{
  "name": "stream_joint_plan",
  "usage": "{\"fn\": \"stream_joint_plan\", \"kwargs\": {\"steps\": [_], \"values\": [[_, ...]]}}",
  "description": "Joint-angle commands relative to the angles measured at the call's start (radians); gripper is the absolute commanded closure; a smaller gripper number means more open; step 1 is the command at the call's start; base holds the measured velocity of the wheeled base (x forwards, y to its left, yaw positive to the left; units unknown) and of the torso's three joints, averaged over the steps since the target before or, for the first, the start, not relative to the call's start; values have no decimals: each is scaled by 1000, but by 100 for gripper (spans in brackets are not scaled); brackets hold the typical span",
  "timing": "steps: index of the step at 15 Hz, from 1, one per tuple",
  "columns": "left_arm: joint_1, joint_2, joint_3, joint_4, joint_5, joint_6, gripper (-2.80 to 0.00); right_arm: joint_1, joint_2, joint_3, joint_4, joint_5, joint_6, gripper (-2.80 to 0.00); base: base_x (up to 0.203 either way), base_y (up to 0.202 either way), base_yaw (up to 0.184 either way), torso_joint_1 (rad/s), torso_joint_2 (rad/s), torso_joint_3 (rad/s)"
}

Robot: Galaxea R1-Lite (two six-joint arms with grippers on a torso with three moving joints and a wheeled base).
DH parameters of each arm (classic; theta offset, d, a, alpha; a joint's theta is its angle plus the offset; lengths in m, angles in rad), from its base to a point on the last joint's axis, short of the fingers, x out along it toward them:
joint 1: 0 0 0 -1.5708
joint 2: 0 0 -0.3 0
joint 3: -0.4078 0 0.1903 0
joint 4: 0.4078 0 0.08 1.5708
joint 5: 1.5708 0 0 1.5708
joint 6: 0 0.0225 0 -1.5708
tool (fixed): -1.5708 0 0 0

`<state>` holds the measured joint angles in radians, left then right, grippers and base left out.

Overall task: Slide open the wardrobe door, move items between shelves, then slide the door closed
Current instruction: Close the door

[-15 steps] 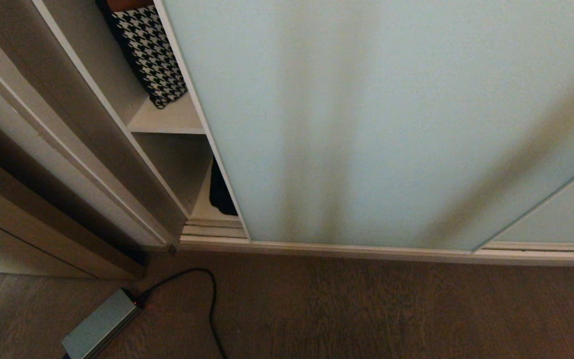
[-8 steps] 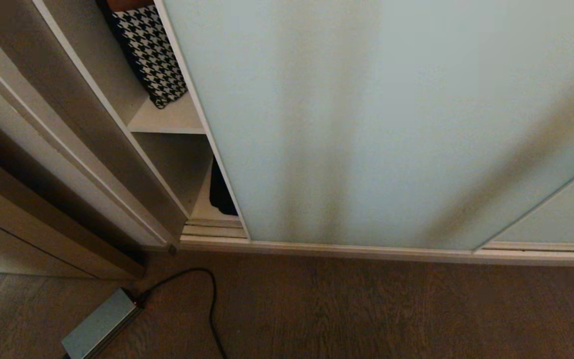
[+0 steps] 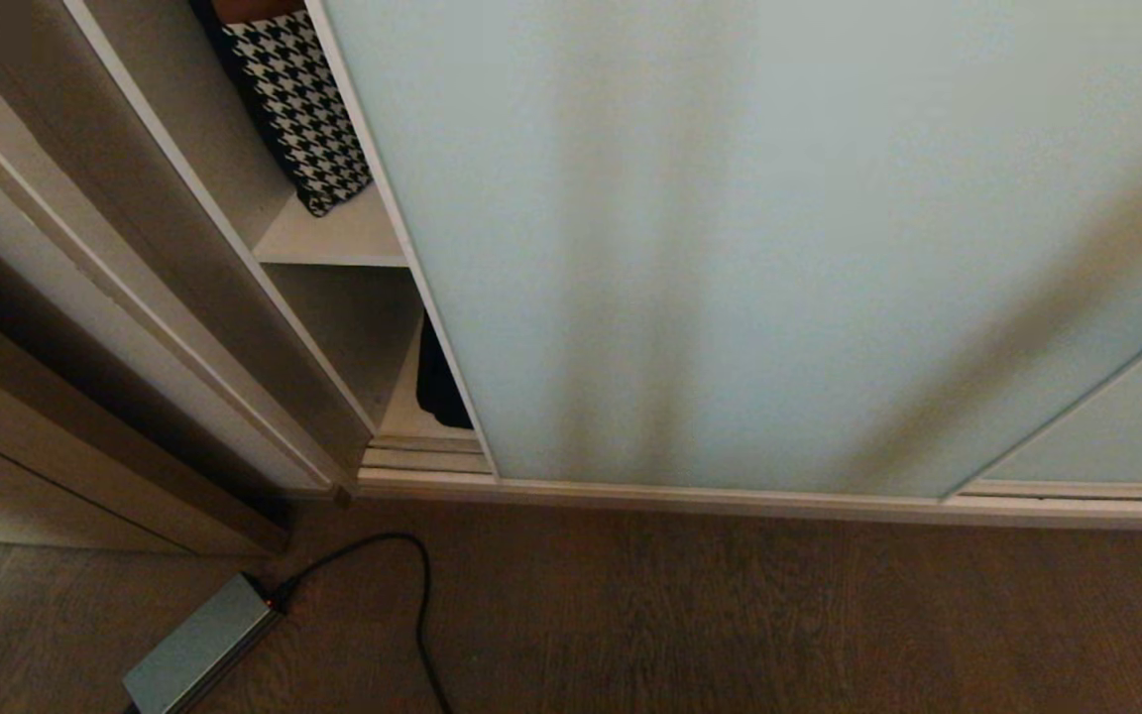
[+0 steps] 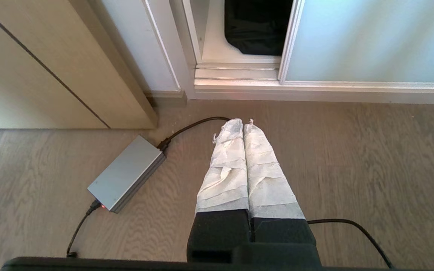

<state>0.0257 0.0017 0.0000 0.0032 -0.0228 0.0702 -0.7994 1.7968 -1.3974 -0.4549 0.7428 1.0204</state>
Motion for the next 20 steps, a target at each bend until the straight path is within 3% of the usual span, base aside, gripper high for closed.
{"fn": "stream_joint_plan", "kwargs": {"steps": [1,8,14,20], "values": [[0,1,0,0,0,0,0,2,16,-29,0,-3,8,0,0,0,0,0,0,0],[-1,1,0,0,0,0,0,-55,-30,-7,-11,9,10,0,0,0,0,0,0,0],[0,1,0,0,0,0,0,-29,61,-42,-35,-1,2,0,0,0,0,0,0,0],[0,0,0,0,0,0,0,31,109,-77,-36,-114,-8,0,0,0,0,0,0,0]]}}
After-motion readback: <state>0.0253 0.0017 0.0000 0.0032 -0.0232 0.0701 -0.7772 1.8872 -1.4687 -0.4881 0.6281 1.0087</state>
